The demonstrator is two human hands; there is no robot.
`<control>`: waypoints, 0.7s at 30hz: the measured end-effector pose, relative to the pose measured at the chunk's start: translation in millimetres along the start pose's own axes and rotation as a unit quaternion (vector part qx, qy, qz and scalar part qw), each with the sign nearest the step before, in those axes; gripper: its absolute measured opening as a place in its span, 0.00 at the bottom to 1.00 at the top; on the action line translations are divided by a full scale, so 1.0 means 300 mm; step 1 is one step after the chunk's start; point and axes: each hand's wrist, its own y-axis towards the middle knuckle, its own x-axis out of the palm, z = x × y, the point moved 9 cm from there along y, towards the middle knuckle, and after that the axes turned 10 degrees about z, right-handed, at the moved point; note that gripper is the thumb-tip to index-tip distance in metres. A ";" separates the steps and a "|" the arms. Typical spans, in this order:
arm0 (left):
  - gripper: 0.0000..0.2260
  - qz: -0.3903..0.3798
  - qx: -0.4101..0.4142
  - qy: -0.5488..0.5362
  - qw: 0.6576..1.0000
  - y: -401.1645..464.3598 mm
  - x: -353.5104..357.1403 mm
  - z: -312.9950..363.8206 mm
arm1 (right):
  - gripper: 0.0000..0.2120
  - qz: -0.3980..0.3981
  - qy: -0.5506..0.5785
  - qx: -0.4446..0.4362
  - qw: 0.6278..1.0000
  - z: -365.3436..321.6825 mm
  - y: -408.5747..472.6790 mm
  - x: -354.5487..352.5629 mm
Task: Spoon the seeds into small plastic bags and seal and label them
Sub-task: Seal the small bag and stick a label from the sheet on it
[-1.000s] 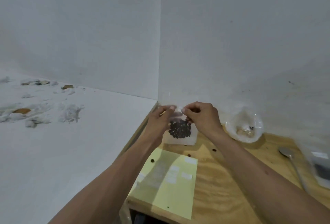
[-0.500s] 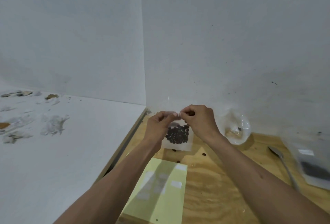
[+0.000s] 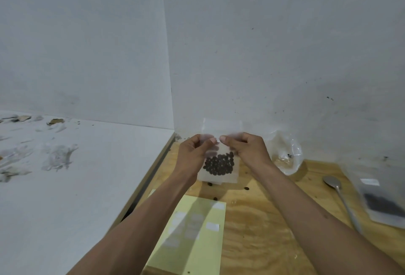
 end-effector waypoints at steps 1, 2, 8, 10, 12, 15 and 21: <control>0.08 0.003 0.000 0.004 1.000 0.001 0.004 -0.002 | 0.13 0.007 0.007 -0.003 1.000 0.003 0.005 -0.004; 0.08 0.007 0.003 0.011 1.000 0.000 0.006 -0.001 | 0.12 0.014 0.009 -0.003 1.000 0.004 0.008 -0.008; 0.08 0.026 0.011 0.021 0.999 -0.018 0.004 0.004 | 0.18 0.015 -0.025 -0.012 0.999 -0.001 -0.001 -0.012; 0.09 0.027 0.012 0.026 0.999 -0.014 0.011 0.002 | 0.17 0.019 -0.034 -0.021 0.999 -0.010 -0.005 -0.025; 0.11 0.021 0.009 0.031 0.999 -0.016 0.027 0.001 | 0.17 0.018 -0.046 -0.025 0.998 -0.011 -0.011 -0.040; 0.16 0.017 0.001 0.036 0.999 -0.031 0.060 -0.004 | 0.15 0.014 -0.060 -0.024 0.998 0.001 -0.015 -0.078; 0.11 -0.006 -0.009 0.024 1.000 -0.044 0.207 -0.004 | 0.18 -0.014 -0.042 0.031 0.999 0.096 -0.062 -0.270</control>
